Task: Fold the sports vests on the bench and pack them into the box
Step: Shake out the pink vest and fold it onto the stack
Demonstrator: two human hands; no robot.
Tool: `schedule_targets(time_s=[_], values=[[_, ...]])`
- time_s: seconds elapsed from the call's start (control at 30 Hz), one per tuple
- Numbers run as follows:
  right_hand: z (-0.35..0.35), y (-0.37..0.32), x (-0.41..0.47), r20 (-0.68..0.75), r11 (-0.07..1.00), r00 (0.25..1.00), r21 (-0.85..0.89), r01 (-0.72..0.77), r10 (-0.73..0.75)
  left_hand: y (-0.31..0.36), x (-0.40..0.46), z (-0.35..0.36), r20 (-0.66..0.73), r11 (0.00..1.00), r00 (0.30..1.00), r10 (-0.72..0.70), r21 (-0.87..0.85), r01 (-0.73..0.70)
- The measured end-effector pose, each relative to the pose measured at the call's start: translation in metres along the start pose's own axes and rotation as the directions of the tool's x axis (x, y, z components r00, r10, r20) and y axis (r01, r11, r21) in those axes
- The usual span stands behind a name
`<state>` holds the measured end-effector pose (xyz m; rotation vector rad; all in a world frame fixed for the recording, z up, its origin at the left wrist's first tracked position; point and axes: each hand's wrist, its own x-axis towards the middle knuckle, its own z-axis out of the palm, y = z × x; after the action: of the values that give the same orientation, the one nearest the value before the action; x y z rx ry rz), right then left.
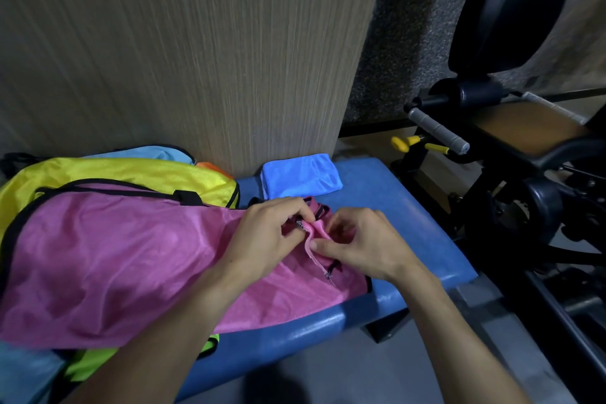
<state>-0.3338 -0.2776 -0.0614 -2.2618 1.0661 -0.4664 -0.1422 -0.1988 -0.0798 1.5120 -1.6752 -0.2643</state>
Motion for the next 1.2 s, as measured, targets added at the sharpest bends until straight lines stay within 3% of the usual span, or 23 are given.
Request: schedule_targets(time_s=[0.13,0.27,0.33,0.47,0.53,0.77,0.9,1.07,1.2], values=[[-0.005,0.006,0.001,-0.077,0.993,0.994,-0.096,0.067,-0.075,-0.002,-0.001,0.000,0.016,1.000,1.000,0.003,-0.022,-0.002],[-0.017,0.013,-0.002,-0.217,0.983,0.959,-0.068,0.170,-0.181,0.003,-0.002,0.002,0.037,0.996,0.999,-0.012,-0.087,0.015],[-0.017,0.013,-0.004,-0.253,0.979,0.947,-0.009,0.202,-0.198,0.007,-0.001,0.003,0.025,0.987,0.999,-0.047,-0.154,0.050],[-0.015,0.012,-0.007,-0.230,0.916,0.972,0.376,0.137,-0.051,0.013,0.002,0.006,0.042,0.981,0.995,-0.089,-0.166,0.095],[-0.015,0.012,-0.008,-0.218,0.866,0.976,0.483,0.125,-0.019,0.015,0.002,0.009,0.051,0.986,0.995,-0.083,-0.138,0.089],[-0.015,0.014,-0.010,-0.200,0.860,0.980,0.498,0.113,-0.013,0.024,0.002,0.014,0.014,0.994,1.000,-0.026,-0.106,0.027],[-0.013,0.013,-0.011,-0.219,0.903,0.974,0.403,0.148,-0.062,0.026,0.001,0.017,-0.001,0.989,0.998,-0.055,-0.137,0.055],[-0.011,0.005,-0.014,-0.279,0.963,0.932,0.072,0.260,-0.231,0.017,0.003,0.027,0.134,0.977,0.984,-0.120,-0.161,0.141],[-0.012,0.004,-0.012,-0.252,0.956,0.922,-0.099,0.276,-0.293,0.013,0.004,0.022,0.083,0.963,0.987,-0.134,-0.223,0.150]])
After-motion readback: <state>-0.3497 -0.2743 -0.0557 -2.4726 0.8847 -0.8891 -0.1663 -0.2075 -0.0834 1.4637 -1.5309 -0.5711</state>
